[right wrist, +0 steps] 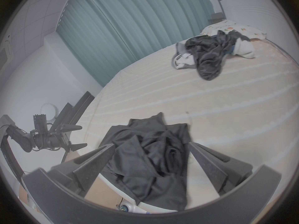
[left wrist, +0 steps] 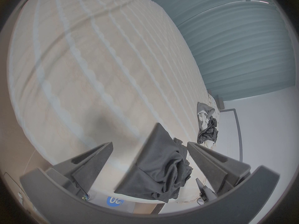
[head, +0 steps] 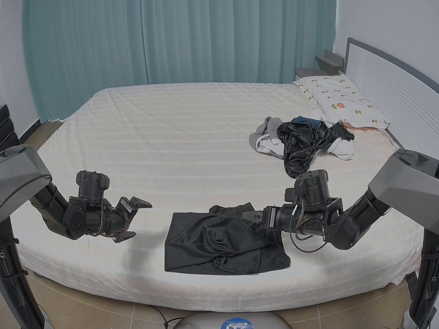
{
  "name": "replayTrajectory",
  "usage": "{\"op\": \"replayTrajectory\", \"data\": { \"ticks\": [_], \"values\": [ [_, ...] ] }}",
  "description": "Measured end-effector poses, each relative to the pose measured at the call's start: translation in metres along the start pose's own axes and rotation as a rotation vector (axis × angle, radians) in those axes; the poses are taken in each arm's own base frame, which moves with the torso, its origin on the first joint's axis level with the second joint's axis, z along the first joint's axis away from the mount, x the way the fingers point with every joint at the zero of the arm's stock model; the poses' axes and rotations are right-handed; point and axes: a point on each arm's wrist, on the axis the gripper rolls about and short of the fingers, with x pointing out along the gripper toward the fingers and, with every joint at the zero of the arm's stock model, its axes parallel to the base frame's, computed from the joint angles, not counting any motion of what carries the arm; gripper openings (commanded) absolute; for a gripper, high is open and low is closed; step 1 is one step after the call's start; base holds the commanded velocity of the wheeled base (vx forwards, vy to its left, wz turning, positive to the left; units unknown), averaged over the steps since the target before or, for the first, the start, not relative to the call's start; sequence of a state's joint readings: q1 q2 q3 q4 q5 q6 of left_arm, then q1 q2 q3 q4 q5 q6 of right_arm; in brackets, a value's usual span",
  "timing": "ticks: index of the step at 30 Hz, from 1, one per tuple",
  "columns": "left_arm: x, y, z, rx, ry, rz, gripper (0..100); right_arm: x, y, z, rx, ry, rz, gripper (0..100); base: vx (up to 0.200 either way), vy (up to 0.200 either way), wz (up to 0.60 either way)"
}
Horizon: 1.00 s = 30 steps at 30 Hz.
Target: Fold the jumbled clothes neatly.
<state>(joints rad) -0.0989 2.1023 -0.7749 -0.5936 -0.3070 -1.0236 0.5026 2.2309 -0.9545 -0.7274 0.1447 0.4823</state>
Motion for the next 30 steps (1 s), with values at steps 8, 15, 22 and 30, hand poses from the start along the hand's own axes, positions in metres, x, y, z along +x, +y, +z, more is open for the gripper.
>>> {"op": "replayTrajectory", "data": {
  "ticks": [8, 15, 22, 30],
  "values": [
    [0.006, 0.008, 0.0, -0.007, 0.004, 0.016, 100, 0.016, -0.021, -0.005, 0.005, 0.014, -0.039, 100, 0.0, 0.0, 0.0],
    [0.008, 0.01, -0.002, -0.006, 0.011, 0.024, 100, 0.017, -0.034, -0.011, 0.018, 0.03, -0.067, 100, 0.0, 0.0, 0.0],
    [0.009, 0.011, -0.002, -0.005, 0.012, 0.027, 100, 0.012, -0.044, -0.018, 0.002, 0.048, -0.096, 100, 0.0, 0.0, 0.0],
    [0.01, 0.012, -0.003, -0.003, 0.015, 0.029, 100, -0.003, -0.051, -0.02, 0.012, 0.03, -0.098, 100, 0.0, 0.0, 0.0]
  ]
}}
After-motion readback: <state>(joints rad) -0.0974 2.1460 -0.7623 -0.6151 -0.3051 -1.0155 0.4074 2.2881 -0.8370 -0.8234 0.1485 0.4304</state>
